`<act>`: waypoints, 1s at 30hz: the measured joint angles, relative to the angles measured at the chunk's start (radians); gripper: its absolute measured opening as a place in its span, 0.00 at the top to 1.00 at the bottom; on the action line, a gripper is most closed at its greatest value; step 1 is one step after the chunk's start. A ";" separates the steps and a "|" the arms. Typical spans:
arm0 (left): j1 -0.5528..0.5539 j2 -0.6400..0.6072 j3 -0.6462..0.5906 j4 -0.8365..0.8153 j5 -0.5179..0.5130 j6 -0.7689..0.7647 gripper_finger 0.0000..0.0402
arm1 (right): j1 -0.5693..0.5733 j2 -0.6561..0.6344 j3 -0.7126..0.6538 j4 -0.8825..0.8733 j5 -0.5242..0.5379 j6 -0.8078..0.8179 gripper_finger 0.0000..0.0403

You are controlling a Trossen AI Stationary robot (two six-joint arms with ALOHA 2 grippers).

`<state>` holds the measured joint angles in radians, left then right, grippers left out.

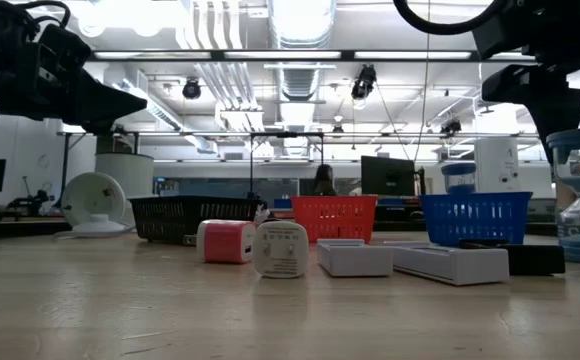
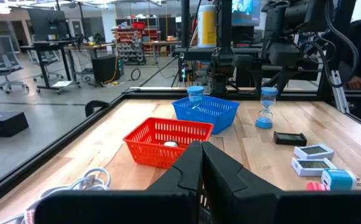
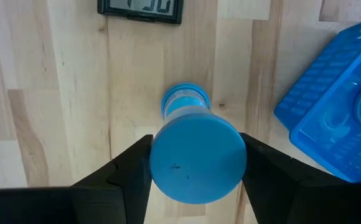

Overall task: Pick & Place Office items
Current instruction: Put the blue hourglass into the blue basket

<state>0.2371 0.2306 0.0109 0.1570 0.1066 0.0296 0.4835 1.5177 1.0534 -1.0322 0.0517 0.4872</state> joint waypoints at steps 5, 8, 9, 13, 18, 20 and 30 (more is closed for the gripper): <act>0.000 0.000 0.000 0.000 0.000 0.000 0.96 | 0.000 0.000 0.006 -0.005 -0.010 -0.017 0.51; 0.000 0.000 0.000 0.000 0.000 0.000 0.96 | -0.002 -0.011 0.022 -0.011 -0.019 -0.039 0.51; 0.000 0.000 0.000 0.000 0.000 0.000 0.96 | -0.006 -0.023 0.028 -0.011 -0.025 -0.043 0.51; 0.000 0.000 0.000 0.000 0.000 0.000 0.96 | -0.025 -0.090 0.058 -0.010 -0.026 -0.051 0.51; 0.000 0.000 0.000 0.000 0.000 0.001 0.96 | -0.053 -0.216 0.082 0.007 -0.017 -0.079 0.51; 0.000 0.000 0.000 0.000 0.000 0.000 0.96 | -0.067 -0.273 0.080 0.028 -0.001 -0.088 0.51; 0.000 0.000 0.000 0.000 0.000 0.001 0.96 | -0.116 -0.609 -0.065 0.199 0.093 -0.111 0.51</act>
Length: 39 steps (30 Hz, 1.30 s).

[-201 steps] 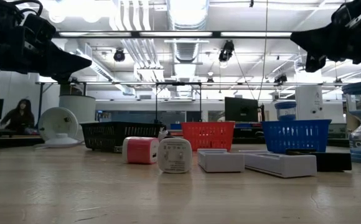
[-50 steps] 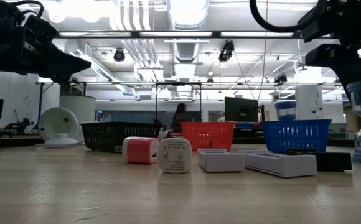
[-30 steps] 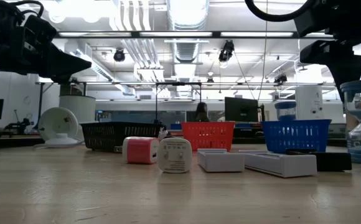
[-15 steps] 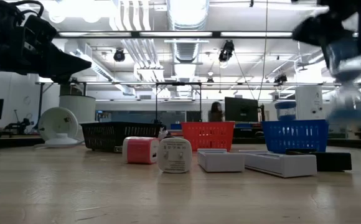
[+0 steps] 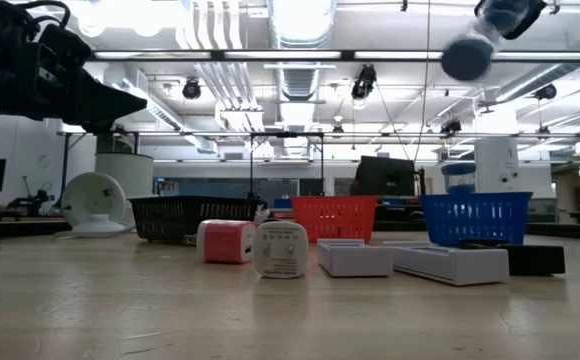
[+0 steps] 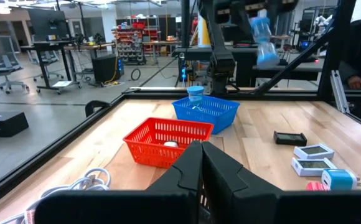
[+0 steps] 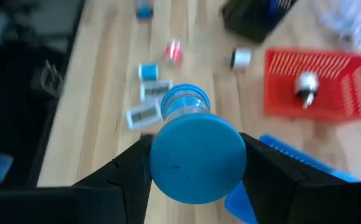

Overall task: Pick & Place Office items
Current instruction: Put the blue hourglass into the blue basket

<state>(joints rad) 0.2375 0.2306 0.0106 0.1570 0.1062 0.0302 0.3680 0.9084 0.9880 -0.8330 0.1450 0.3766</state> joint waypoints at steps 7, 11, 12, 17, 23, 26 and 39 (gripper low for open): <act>0.000 0.000 0.000 0.000 0.000 0.000 0.96 | 0.000 -0.248 -0.176 0.204 0.056 -0.044 0.51; 0.000 0.000 0.000 0.000 0.000 0.000 0.96 | 0.000 -0.354 -0.271 0.243 0.069 -0.032 0.51; 0.000 0.000 0.000 0.000 0.000 0.000 0.96 | 0.000 -0.376 -0.292 0.251 0.075 -0.030 0.51; 0.000 0.000 0.000 0.000 0.000 0.000 0.96 | 0.000 -0.470 -0.387 0.262 0.086 0.006 0.51; 0.000 0.000 0.000 0.000 0.000 0.000 0.96 | 0.000 -0.567 -0.500 0.271 0.086 0.062 0.51; 0.000 0.000 0.000 0.000 0.000 0.000 0.96 | 0.000 -0.615 -0.562 0.301 0.086 0.077 0.51; 0.000 0.000 0.000 0.000 0.000 0.000 0.96 | 0.000 -0.690 -0.723 0.474 0.092 0.154 0.51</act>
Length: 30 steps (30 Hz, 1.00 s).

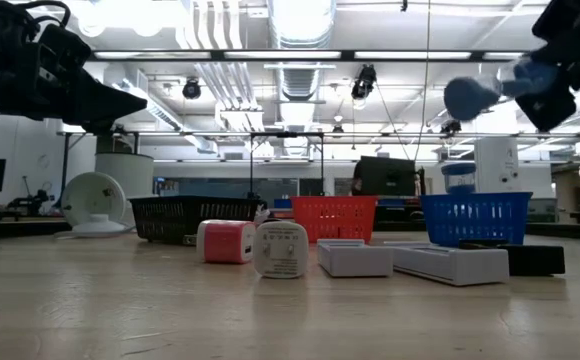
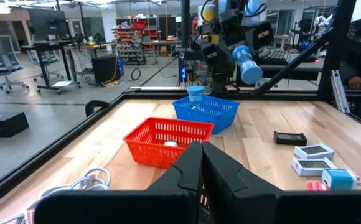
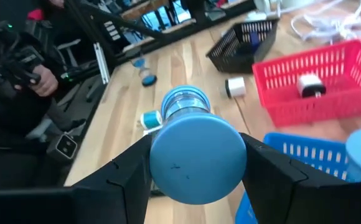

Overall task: Pick & Place Office items
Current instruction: Put the blue hourglass into the blue basket

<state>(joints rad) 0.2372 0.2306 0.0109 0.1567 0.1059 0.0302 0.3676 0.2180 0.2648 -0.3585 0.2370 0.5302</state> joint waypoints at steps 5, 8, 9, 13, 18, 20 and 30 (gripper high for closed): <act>0.000 0.000 0.000 0.000 0.000 0.000 0.96 | 0.000 -0.002 -0.041 -0.001 -0.001 0.044 0.51; 0.000 0.000 0.000 0.000 0.000 0.000 0.96 | 0.000 -0.002 -0.050 0.003 -0.002 0.047 0.51; 0.000 0.000 0.000 0.000 0.000 0.000 0.96 | 0.000 -0.002 -0.051 0.002 -0.002 0.047 0.51; 0.000 0.000 0.000 0.001 -0.001 0.000 0.96 | 0.000 0.000 -0.039 -0.004 -0.005 0.047 0.51; 0.000 0.000 0.000 0.000 -0.001 0.000 0.96 | 0.000 0.001 0.009 -0.006 -0.007 0.028 0.51; 0.000 0.000 0.000 0.000 -0.002 0.000 0.96 | 0.000 0.009 0.044 -0.013 -0.007 0.004 0.51; 0.000 0.000 0.000 0.008 -0.003 0.000 0.96 | 0.000 0.258 0.427 -0.327 0.043 -0.021 0.51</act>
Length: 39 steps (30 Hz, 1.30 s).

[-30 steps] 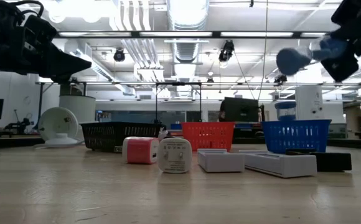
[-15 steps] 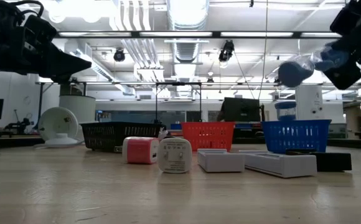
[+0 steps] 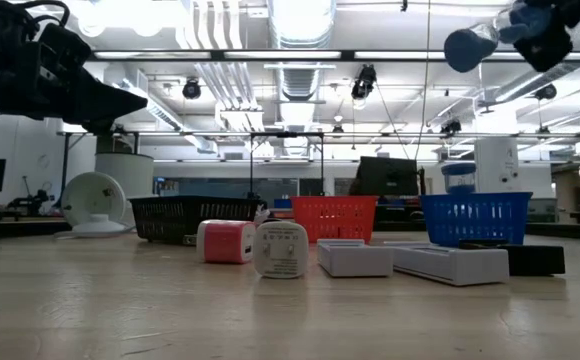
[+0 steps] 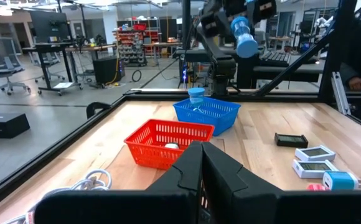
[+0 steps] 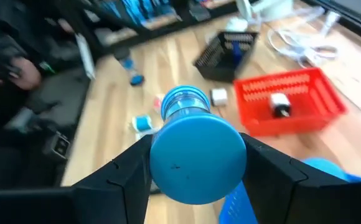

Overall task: Pick & Place Office items
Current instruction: Put the blue hourglass into the blue basket

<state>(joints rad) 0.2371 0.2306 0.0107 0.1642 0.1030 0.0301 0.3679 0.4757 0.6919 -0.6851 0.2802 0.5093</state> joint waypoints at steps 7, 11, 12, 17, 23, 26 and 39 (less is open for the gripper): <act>0.000 0.000 0.000 0.000 0.000 0.000 0.96 | -0.003 0.301 0.302 -0.342 0.008 0.040 0.51; 0.000 0.000 0.000 -0.001 0.000 0.000 0.96 | -0.021 0.432 0.444 -0.515 0.008 0.079 0.51; 0.000 0.000 0.000 -0.001 0.000 0.000 0.96 | -0.025 0.462 0.471 -0.555 0.007 0.085 0.51; 0.000 0.000 0.000 -0.001 0.000 0.000 0.96 | -0.066 0.567 0.566 -0.671 -0.027 0.089 0.51; 0.000 0.000 0.000 -0.001 0.000 0.000 0.96 | -0.137 0.649 0.593 -0.703 -0.060 0.036 0.51; 0.000 0.000 0.000 -0.001 0.000 0.000 0.96 | -0.180 0.684 0.578 -0.700 -0.094 -0.001 0.51; 0.000 0.000 0.000 -0.001 0.000 0.000 0.96 | -0.263 0.824 0.531 -0.673 -0.150 -0.111 0.51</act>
<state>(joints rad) 0.2375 0.2306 0.0106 0.1630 0.1028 0.0299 0.1052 1.2999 1.2232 -1.3581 0.1299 0.3984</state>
